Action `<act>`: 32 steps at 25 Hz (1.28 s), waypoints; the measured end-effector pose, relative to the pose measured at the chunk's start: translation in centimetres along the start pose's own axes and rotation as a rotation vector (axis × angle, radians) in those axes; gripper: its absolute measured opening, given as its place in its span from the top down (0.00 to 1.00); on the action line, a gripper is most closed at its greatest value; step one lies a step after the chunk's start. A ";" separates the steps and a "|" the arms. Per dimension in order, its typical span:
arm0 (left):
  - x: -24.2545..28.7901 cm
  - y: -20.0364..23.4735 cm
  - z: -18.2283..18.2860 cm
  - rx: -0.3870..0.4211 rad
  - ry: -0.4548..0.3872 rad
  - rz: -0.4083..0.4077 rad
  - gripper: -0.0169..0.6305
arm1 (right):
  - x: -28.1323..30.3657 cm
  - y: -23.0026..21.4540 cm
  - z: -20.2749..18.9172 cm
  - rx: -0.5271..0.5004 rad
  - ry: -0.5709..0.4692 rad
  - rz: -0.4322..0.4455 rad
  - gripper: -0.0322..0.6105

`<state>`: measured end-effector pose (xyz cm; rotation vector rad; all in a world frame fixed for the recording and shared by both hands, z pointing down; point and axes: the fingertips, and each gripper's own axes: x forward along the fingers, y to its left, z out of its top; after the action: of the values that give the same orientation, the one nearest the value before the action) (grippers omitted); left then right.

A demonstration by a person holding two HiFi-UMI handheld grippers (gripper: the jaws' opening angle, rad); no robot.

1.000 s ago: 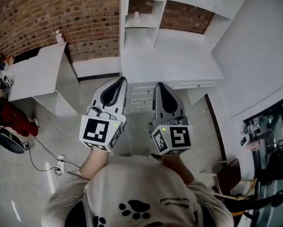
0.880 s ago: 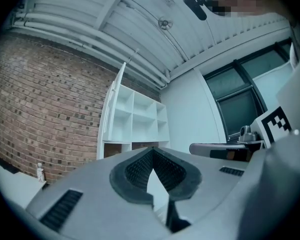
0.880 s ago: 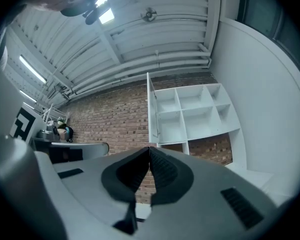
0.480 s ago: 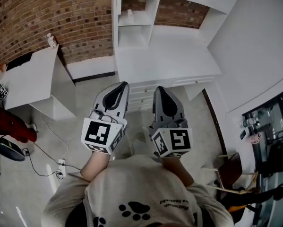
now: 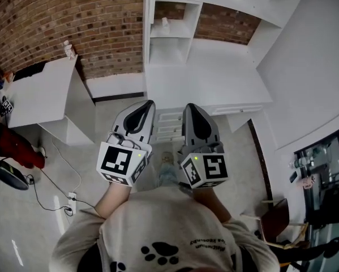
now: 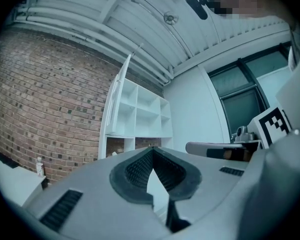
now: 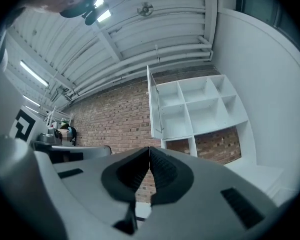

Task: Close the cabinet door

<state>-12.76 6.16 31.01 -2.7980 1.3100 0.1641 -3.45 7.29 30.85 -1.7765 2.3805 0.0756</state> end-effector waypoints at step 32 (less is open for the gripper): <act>20.2 12.8 -1.4 -0.004 -0.034 0.268 0.96 | 25.6 -10.0 -2.2 0.034 -0.006 0.325 0.93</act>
<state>-9.67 -17.53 30.05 -2.5976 1.6725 0.2225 -1.21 -20.16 29.33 -1.3579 2.6252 0.0801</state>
